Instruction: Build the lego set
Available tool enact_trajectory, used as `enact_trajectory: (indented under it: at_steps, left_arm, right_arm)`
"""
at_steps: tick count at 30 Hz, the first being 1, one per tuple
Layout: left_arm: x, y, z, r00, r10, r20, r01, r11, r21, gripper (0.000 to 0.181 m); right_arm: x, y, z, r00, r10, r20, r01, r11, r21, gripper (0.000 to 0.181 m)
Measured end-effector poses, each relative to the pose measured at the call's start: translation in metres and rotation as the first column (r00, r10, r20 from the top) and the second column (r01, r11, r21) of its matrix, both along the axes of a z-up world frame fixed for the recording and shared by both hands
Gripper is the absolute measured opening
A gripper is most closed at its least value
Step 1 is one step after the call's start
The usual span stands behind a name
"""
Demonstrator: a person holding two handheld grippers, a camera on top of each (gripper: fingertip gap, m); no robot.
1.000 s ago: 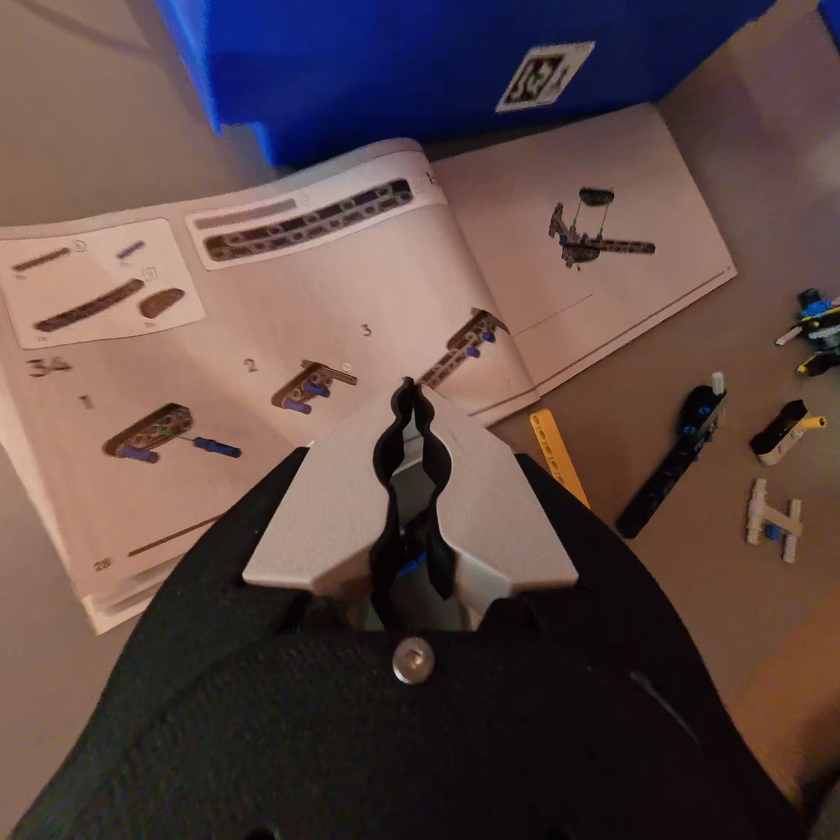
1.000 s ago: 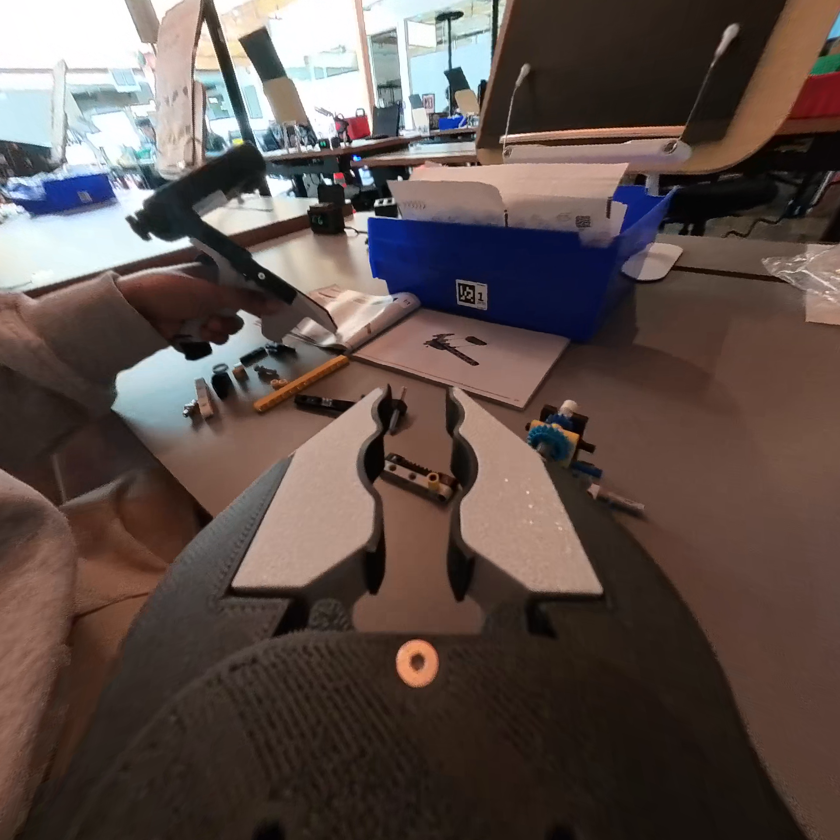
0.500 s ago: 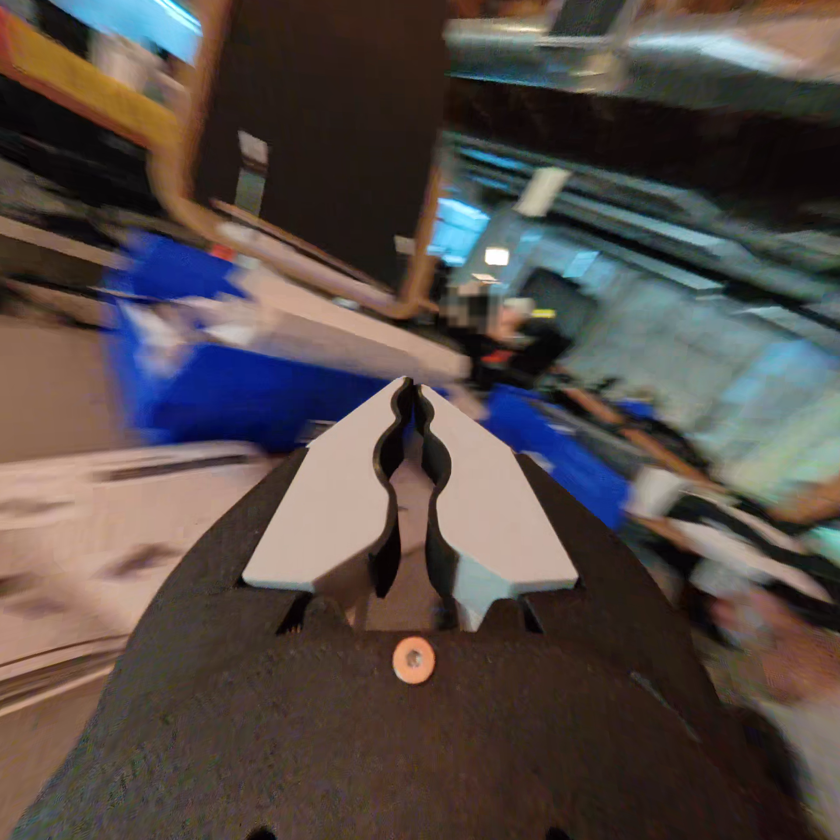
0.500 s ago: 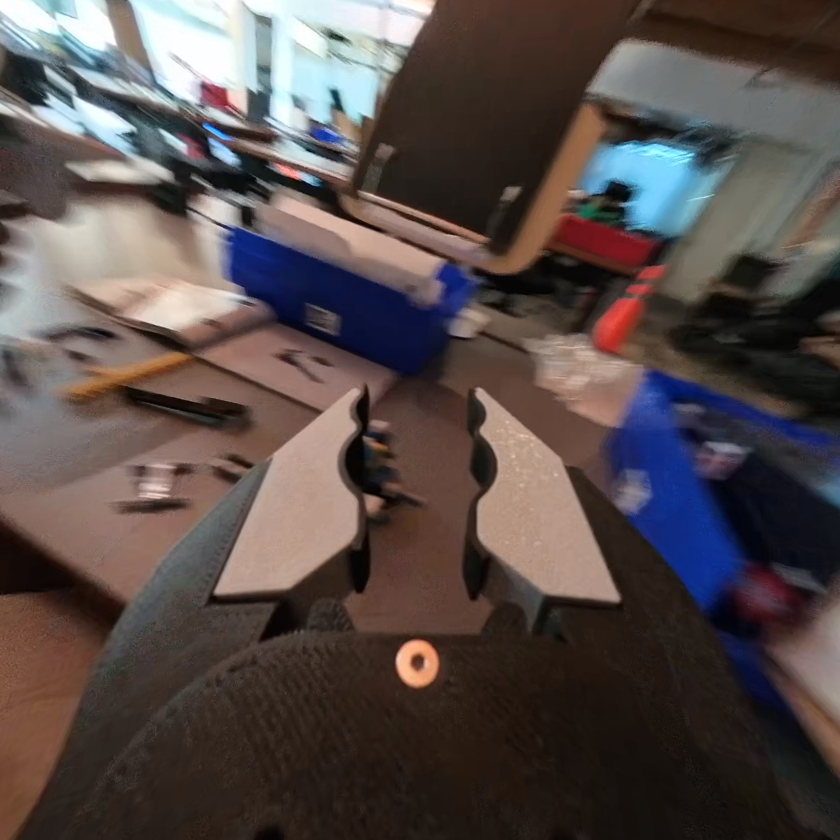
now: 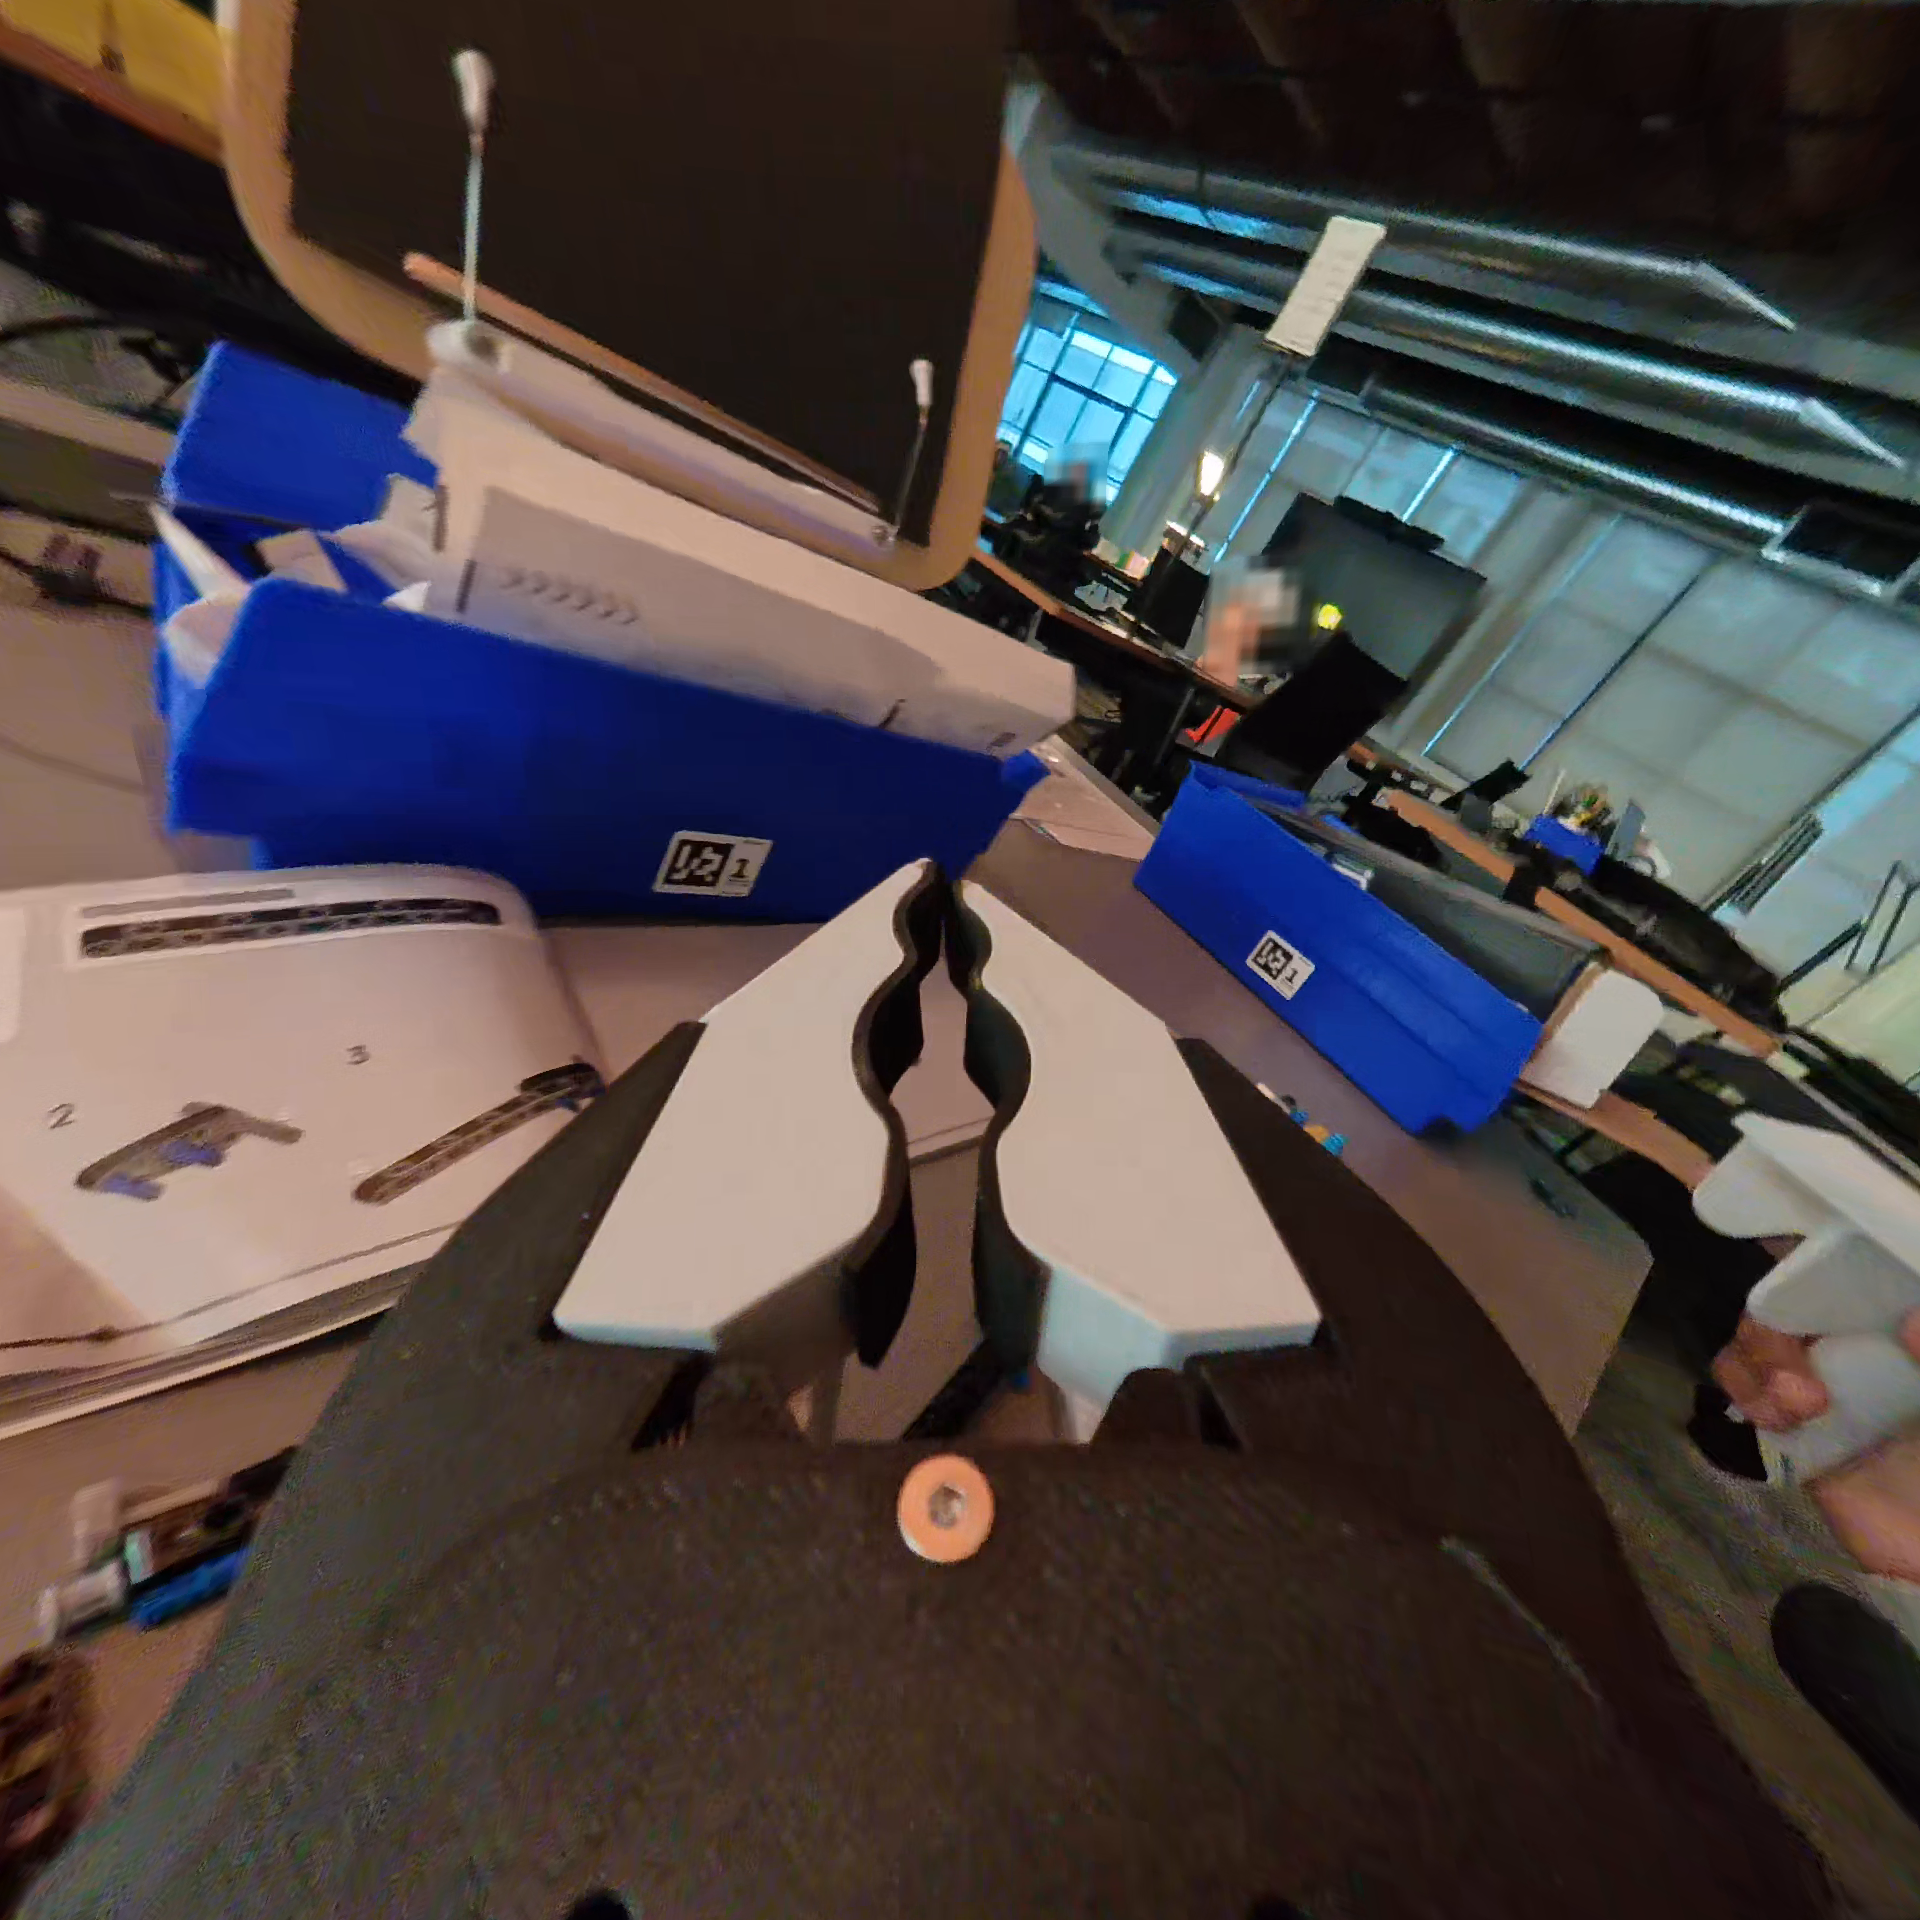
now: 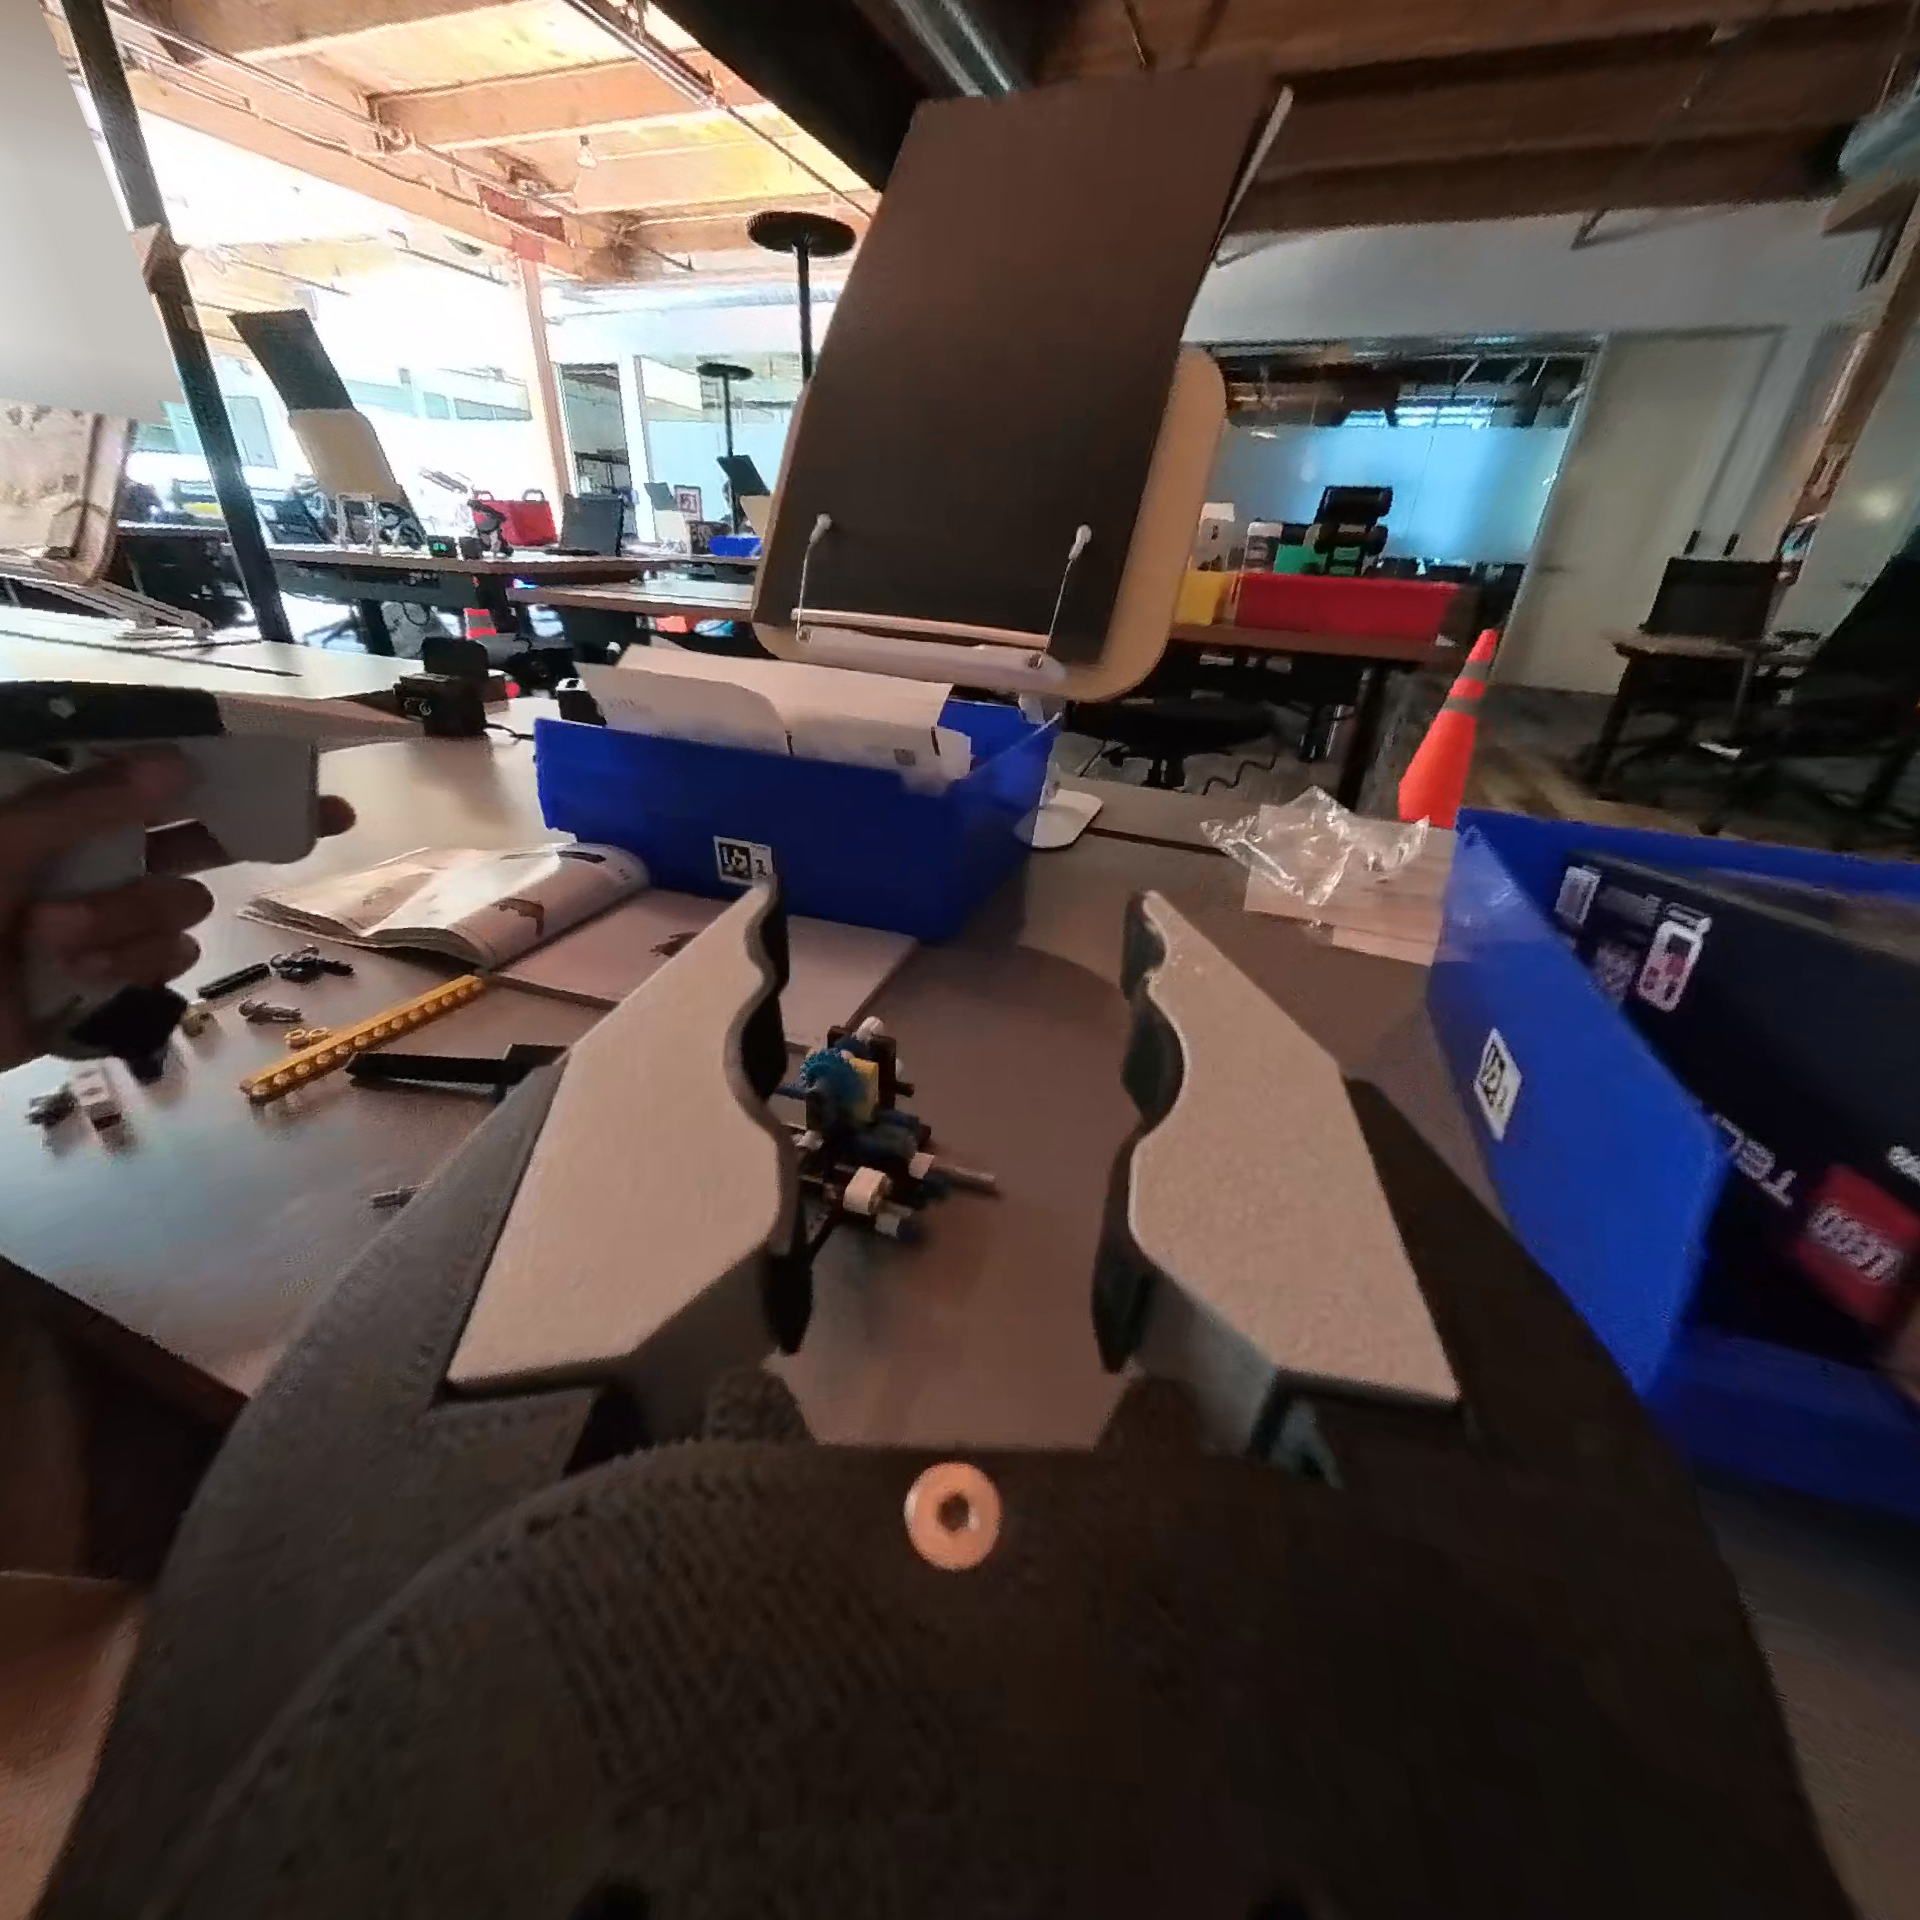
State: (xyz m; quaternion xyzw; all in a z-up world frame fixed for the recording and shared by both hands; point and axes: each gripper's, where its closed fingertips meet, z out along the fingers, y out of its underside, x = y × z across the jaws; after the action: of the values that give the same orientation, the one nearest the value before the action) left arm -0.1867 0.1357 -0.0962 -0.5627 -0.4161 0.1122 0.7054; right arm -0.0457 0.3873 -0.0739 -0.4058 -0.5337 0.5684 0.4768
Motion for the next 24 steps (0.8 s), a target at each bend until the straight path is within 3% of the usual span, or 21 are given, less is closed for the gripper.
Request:
enact_trajectory:
  at_steps: [5,11,24]
  left_arm:
    - [-0.016,-0.019,-0.010,0.998,-0.005,0.064,0.002,0.999,0.053,0.000]
    - [-0.015,-0.017,-0.018,0.995,-0.041,0.091,0.038,0.999,0.030,0.000]
    - [-0.004,-0.001,-0.022,0.994,-0.089,0.056,0.094,0.991,-0.094,0.000]
  right_arm:
    - [-0.012,-0.001,-0.019,0.999,0.015,0.028,-0.015,1.000,-0.003,0.053]
    - [-0.026,0.001,-0.039,0.992,0.072,0.103,-0.061,0.992,-0.108,0.050]
    - [-0.028,0.012,-0.038,0.994,0.040,0.099,-0.025,0.989,-0.143,0.042]
